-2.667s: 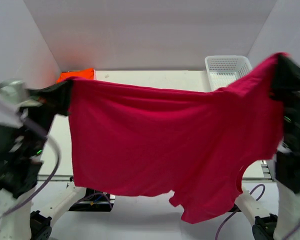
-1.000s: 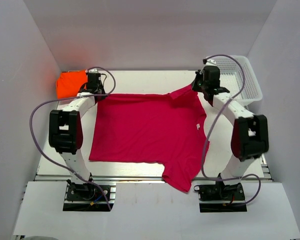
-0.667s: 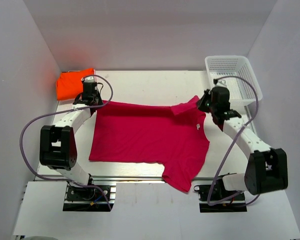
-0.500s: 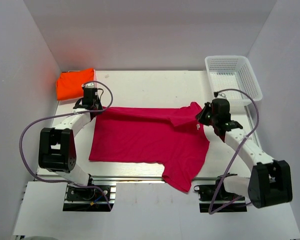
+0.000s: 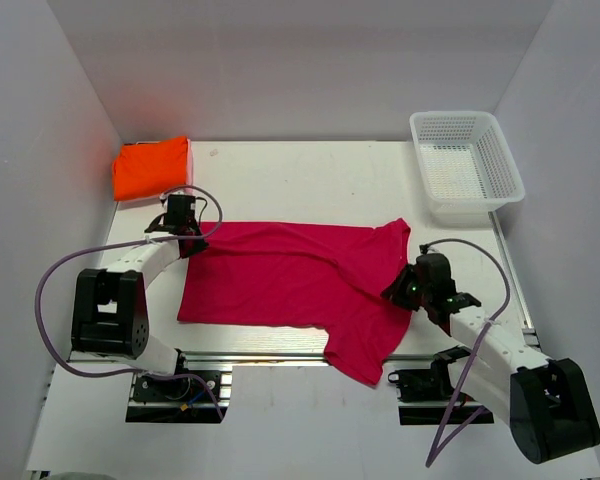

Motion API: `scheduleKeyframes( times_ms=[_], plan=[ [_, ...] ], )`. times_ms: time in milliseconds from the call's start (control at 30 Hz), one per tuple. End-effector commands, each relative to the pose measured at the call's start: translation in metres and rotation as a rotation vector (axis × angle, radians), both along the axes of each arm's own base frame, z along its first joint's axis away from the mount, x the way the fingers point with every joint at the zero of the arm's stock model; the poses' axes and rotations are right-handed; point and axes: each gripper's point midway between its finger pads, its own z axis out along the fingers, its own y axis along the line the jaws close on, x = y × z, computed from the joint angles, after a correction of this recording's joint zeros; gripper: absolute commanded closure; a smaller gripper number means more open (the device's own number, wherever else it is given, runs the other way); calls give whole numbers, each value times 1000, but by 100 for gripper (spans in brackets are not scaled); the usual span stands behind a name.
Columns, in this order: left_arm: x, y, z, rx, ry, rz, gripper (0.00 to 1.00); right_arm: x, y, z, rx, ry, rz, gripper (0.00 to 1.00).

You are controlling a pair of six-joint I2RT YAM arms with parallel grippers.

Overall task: Fold and stack the t-shirts
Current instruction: Fold the flattened tshirt in 1/3 of the way

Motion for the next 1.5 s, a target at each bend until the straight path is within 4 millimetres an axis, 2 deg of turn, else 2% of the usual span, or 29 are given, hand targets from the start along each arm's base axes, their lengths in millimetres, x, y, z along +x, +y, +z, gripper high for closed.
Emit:
scheduleKeyframes(
  times_ms=[0,100,133,200,233,267,367,433,500,567,600,633,733,767,800,867,900,933,1033,1067,1100,1167,1200,1267,1333,1367,1400,1433,1467],
  plan=[
    [-10,6,17,-12,0,76,63,-2,7,5,18,-16,24,80],
    [-18,16,24,17,27,150,37,14,-2,22,-45,-75,-6,51],
    [-27,21,26,28,49,195,22,23,-8,31,-74,-105,-35,39],
    [-27,32,38,71,43,253,0,38,-14,49,-111,-162,-62,29],
    [-34,35,35,89,83,275,0,43,-14,54,-124,-176,-65,24],
    [-33,38,39,97,78,293,0,57,-17,74,-138,-228,-88,22],
    [-19,34,56,83,34,266,0,77,-14,94,-159,-280,-75,17],
    [-4,17,72,27,-37,175,0,89,-7,99,-170,-299,-32,10],
    [19,-9,86,-59,-143,7,0,101,2,107,-154,-306,-7,10],
    [39,-40,101,-143,-243,-148,0,112,11,100,-147,-282,15,10],
    [43,-46,100,-162,-252,-179,0,114,13,99,-136,-271,17,10],
    [50,-59,93,-211,-251,-228,0,122,17,95,-113,-257,0,10],
    [60,-70,74,-245,-201,-276,0,135,34,94,-72,-263,62,10],
    [63,-70,64,-245,-178,-273,0,142,35,80,-84,-224,64,10],
    [63,-68,40,-255,-109,-261,0,146,36,79,-92,-218,57,10],
    [63,-70,21,-267,-54,-262,0,150,35,55,-106,-148,48,10],
    [66,-70,15,-267,-42,-261,0,153,36,54,-106,-142,46,10],
    [63,-70,-1,-269,8,-254,0,156,29,44,-138,-125,18,10],
    [69,-63,-13,-234,29,-224,0,162,10,23,-201,-77,-53,10],
    [72,-57,-23,-229,50,-195,0,156,1,7,-227,-8,-73,10],
    [69,-53,-30,-216,81,-181,0,158,-5,6,-236,3,-91,10],
    [76,-42,-34,-179,97,-145,0,166,-7,6,-237,12,-104,10],
    [75,-36,-42,-180,124,-129,0,166,-9,-6,-235,53,-108,10],
    [78,-30,-48,-177,133,-103,0,173,-9,-12,-233,68,-114,10],
    [79,-26,-56,-178,151,-91,0,172,-13,-35,-248,133,-104,10],
    [83,-27,-55,-186,145,-97,0,192,-13,-22,-241,93,-122,10],
    [91,-22,-52,-186,130,-86,0,196,-14,-26,-257,97,-109,10],
    [96,-22,-48,-186,116,-87,0,196,-19,-43,-277,141,-111,10],
    [101,-18,-49,-186,108,-79,0,219,-17,-29,-278,90,-113,10]
  ],
)
